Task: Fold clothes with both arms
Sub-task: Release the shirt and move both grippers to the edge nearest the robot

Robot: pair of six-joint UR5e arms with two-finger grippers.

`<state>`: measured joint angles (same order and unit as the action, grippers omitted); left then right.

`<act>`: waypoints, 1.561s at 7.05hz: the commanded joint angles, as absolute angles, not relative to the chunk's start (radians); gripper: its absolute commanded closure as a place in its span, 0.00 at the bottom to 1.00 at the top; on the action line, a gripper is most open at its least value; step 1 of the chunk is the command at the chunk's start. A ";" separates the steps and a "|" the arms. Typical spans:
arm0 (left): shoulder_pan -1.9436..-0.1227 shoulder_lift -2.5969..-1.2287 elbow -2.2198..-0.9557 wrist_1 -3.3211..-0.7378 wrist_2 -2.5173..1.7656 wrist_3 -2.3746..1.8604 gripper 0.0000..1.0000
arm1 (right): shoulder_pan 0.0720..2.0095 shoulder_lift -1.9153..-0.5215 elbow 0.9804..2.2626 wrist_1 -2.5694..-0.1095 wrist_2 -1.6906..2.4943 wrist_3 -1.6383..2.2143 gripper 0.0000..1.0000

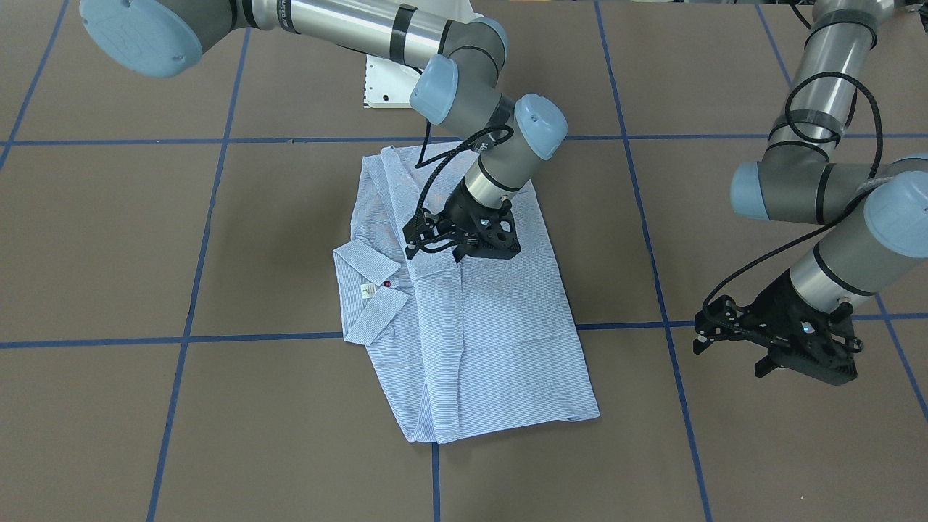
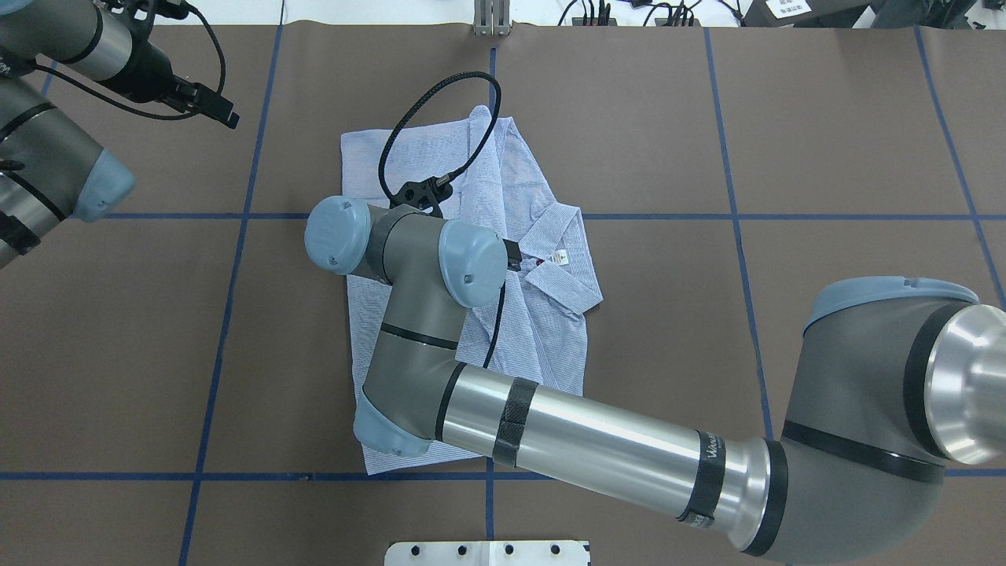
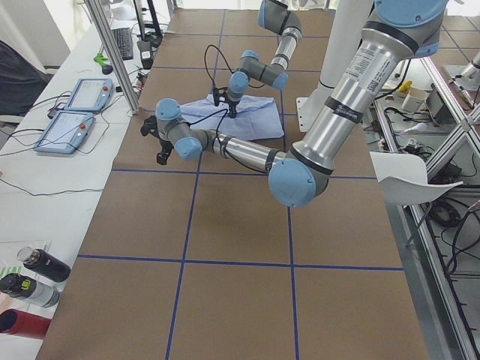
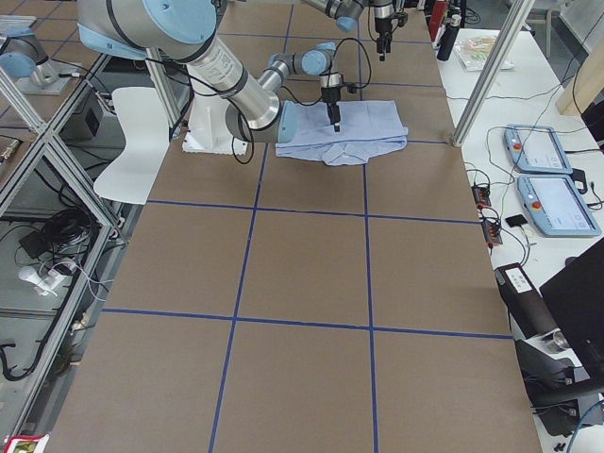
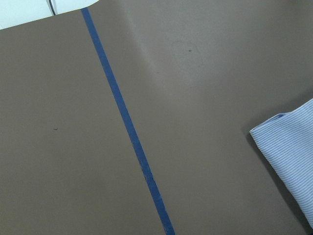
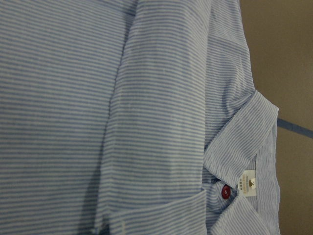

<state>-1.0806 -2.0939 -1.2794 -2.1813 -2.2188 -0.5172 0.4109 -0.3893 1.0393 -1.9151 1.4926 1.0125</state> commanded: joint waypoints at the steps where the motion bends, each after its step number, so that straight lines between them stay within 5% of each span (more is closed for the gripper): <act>1: -1.078 -2.094 -1.281 -2.181 -2.218 -0.520 0.00 | 0.425 -0.397 1.040 -1.954 1.473 0.957 0.00; 3: -1.077 -2.095 -1.281 -2.181 -2.218 -0.522 0.00 | 0.481 -0.455 1.122 -2.035 1.473 0.867 0.00; 6: -1.077 -2.095 -1.282 -2.181 -2.218 -0.526 0.00 | 0.625 -0.867 1.554 -2.031 1.473 0.593 0.00; 9: -1.078 -2.094 -1.293 -2.181 -2.217 -0.546 0.00 | 0.695 -0.899 1.620 -1.876 1.652 0.647 0.00; 11: -1.046 -2.007 -1.461 -2.184 -2.207 -0.749 0.00 | 0.703 -0.926 1.716 -1.801 1.773 0.902 0.00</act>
<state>-1.0692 -2.0633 -1.3522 -2.1827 -2.2100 -0.6370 0.6963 -0.9069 1.6490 -1.8456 1.7071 0.7446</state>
